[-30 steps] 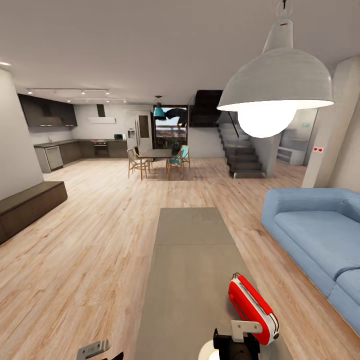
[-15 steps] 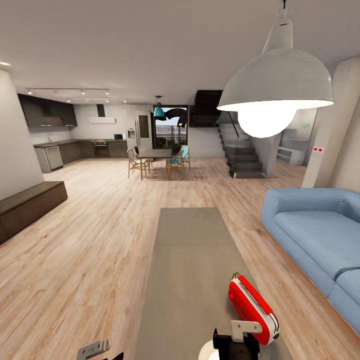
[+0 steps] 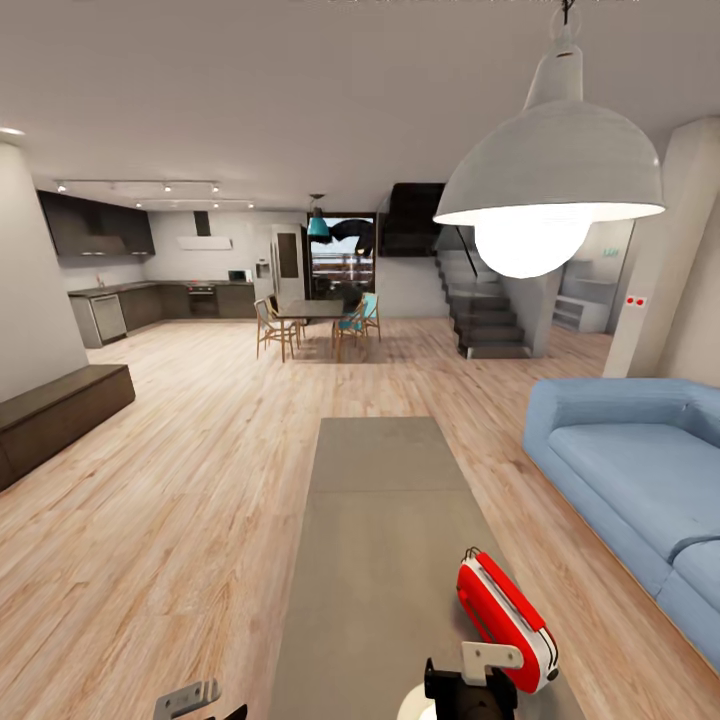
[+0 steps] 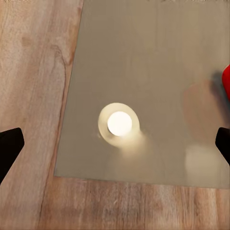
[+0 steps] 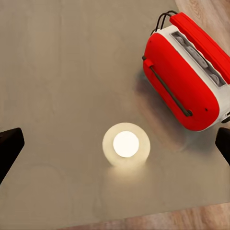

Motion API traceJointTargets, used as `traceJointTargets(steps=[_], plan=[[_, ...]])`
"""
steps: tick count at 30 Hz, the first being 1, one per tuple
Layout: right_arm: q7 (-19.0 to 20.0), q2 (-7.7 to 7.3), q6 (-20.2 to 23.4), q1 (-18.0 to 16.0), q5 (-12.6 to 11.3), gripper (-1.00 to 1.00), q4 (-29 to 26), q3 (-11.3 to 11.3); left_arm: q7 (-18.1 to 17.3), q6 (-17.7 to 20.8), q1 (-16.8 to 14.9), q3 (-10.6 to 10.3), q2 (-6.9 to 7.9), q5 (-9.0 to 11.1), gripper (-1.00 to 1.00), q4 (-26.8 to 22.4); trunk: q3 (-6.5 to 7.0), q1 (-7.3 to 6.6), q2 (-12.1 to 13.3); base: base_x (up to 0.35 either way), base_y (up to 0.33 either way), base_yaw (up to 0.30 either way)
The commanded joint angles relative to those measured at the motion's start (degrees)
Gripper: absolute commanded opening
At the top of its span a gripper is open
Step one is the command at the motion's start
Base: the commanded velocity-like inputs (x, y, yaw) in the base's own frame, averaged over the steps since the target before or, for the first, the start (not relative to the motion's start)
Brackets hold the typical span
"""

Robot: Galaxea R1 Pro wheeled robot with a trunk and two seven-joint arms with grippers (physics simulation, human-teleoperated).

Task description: Turn on the radio receiver that's on the table in the living room.

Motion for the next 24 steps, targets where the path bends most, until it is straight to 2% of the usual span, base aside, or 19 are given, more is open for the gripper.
traceJointTargets(steps=[1,20,24], plan=[[0.02,0.0,0.0,0.0,-0.03,1.0,0.0,0.0,0.0,0.0,0.0,0.0,-0.02,0.0,1.0,0.0,0.02,0.0,0.0,0.0,0.0,0.0],[0.05,0.0,0.03,0.0,-0.09,1.0,0.01,0.0,0.0,0.0,0.0,-0.02,-0.06,0.0,1.0,0.06,0.06,0.0,0.0,0.0,0.0,0.0],[0.05,0.0,0.08,0.0,-0.09,1.0,0.01,0.0,0.0,0.0,0.0,-0.08,-0.04,0.0,1.0,0.03,0.06,0.0,0.0,0.0,-0.185,0.0]])
